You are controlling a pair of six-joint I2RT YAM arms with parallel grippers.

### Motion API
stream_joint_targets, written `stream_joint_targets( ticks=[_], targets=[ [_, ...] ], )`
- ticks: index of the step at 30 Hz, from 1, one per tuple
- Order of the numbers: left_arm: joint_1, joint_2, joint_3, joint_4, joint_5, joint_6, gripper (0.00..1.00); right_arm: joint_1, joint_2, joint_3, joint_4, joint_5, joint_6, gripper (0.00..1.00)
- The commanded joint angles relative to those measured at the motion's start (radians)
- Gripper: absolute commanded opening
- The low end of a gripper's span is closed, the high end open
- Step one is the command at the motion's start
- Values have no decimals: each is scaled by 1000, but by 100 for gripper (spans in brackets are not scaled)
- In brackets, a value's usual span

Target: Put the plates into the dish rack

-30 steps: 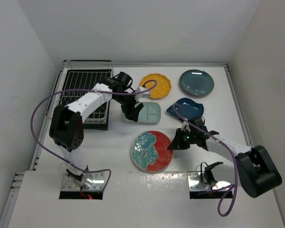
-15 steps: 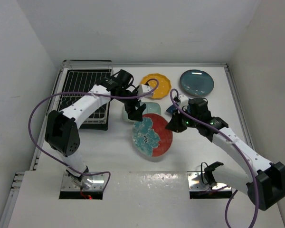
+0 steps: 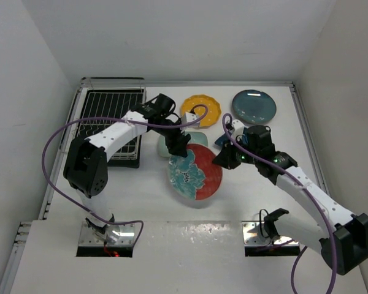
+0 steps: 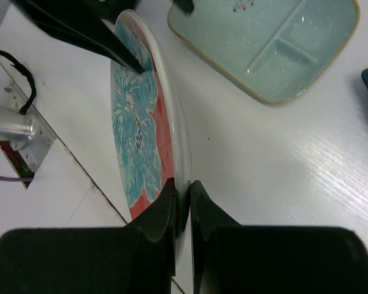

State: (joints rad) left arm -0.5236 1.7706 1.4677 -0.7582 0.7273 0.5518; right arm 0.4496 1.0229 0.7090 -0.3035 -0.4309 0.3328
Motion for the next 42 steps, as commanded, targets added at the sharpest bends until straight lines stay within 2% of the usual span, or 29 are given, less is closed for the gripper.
stream_joint_targets(
  ticks=[1,4,7,8,12,14,15,16,17,18,20,24,25,27,28,30,31,33,35,37,40,42],
  targets=[
    [-9,3,-3,13,131,45,65,6,-43,46,234,-91,37,0],
    [-9,-6,-3,-33,175,86,55,5,-26,50,247,-91,43,0],
    [-18,-16,8,-82,175,111,23,6,-17,47,280,-72,45,0],
    [-18,-25,19,-93,164,111,1,6,-14,47,279,-56,38,0],
    [-18,-37,68,-105,83,57,0,6,6,52,282,33,38,0],
    [-18,-60,98,-105,38,1,0,9,23,66,259,153,51,0],
    [-4,-69,138,-105,-12,-24,0,11,26,70,239,171,55,10],
    [8,-89,160,-105,-40,-50,0,6,29,78,230,219,54,27],
    [8,-98,184,-105,-72,-76,0,9,28,79,227,240,57,51],
    [34,-109,231,-95,-139,-126,0,9,28,81,228,291,70,84],
    [57,-141,276,-84,-207,-173,0,9,26,83,225,333,80,100],
    [128,-163,420,-73,-414,-301,0,9,5,78,222,487,130,100],
    [163,-163,484,-73,-536,-323,0,8,3,78,222,500,146,100],
    [197,-163,546,-73,-682,-355,0,9,-10,69,219,529,160,100],
    [229,-163,592,-73,-842,-368,0,6,-9,67,212,534,166,100],
    [263,-172,629,-73,-984,-368,0,9,-3,63,196,535,169,100],
    [296,-172,640,-73,-1105,-328,0,9,-10,60,188,532,169,100],
    [336,-203,640,-64,-1213,-285,0,12,-9,55,179,531,169,100],
    [410,-226,593,-41,-1299,-262,0,15,-7,44,179,521,172,100],
    [459,-256,548,-1,-1325,-248,0,11,3,43,185,512,170,100],
    [556,-286,447,54,-1326,-239,0,12,29,61,178,491,167,100],
    [614,-295,366,121,-1272,-239,0,14,57,98,167,460,161,100]
  ],
)
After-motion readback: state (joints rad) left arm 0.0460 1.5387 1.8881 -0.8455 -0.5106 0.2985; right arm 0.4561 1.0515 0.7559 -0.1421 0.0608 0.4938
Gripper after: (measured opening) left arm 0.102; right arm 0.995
